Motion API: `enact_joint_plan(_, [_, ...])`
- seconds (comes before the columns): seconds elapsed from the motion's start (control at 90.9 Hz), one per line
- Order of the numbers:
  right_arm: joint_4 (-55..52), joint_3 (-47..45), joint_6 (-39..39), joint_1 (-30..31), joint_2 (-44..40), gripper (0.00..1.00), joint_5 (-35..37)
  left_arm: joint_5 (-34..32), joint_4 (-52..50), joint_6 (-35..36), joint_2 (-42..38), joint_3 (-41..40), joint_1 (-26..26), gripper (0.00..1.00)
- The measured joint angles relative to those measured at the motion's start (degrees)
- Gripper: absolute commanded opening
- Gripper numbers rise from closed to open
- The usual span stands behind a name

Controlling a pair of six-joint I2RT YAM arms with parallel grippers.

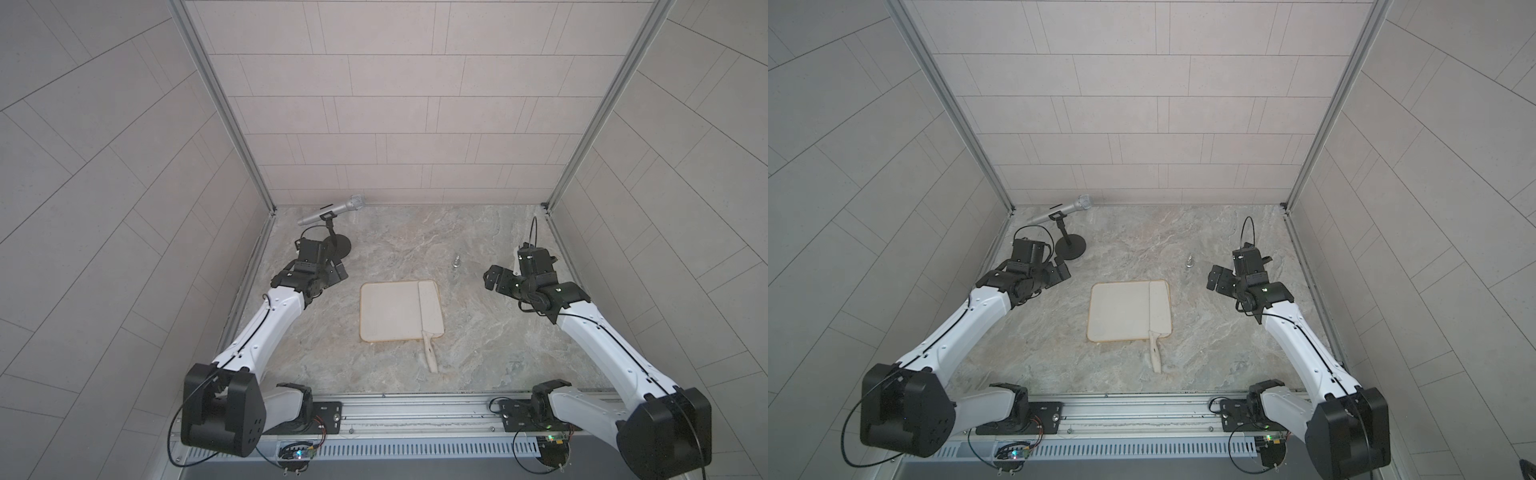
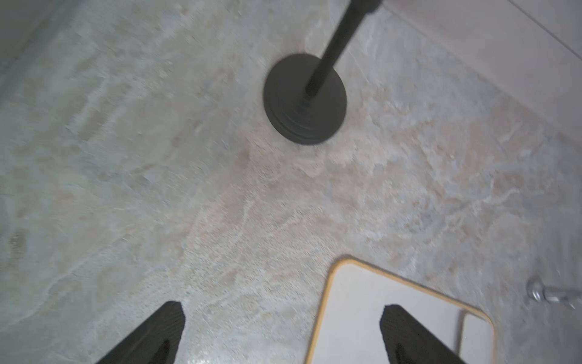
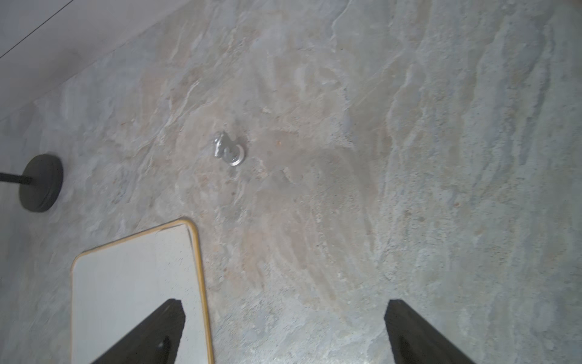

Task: Align the knife with the edge of the cutting board
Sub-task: Reset both arms

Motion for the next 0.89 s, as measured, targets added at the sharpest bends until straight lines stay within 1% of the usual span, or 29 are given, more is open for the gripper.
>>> enact_joint_plan(0.099, [3.43,-0.5,-1.07,-5.35,1.86,1.0,1.07,-5.6,7.74,1.07,-3.15,-6.64,1.05,1.0])
enact_joint_plan(0.209, [10.29,-3.43,-1.62,-10.21,1.92,1.0,3.02,-8.26,16.74,3.69,-5.81,-14.4,3.43,1.0])
enact_joint_plan(0.275, [14.12,-5.18,-2.03,-12.09,2.25,1.0,4.59,-8.68,19.78,5.35,-5.14,-16.35,4.9,1.0])
enact_joint_plan(0.352, [18.91,-6.49,-3.04,-12.66,3.32,1.0,6.58,-8.72,23.12,6.86,-3.13,-16.74,6.29,1.0])
enact_joint_plan(0.517, [30.75,-10.38,-5.86,-12.66,6.23,1.0,9.86,-6.14,32.41,10.12,-0.13,-18.93,8.33,1.0])
enact_joint_plan(0.627, [38.07,-13.92,-7.5,-12.68,8.39,1.0,11.13,-3.3,39.95,12.61,2.54,-21.42,8.44,1.0])
enact_joint_plan(0.792, [47.12,-16.57,-11.32,-12.68,15.1,1.0,9.94,-0.11,49.2,16.98,7.65,-23.26,8.44,1.0])
enact_joint_plan(0.891, [50.01,-16.63,-13.6,-12.74,18.23,1.0,8.59,1.51,54.99,19.12,10.05,-23.76,8.44,1.0])
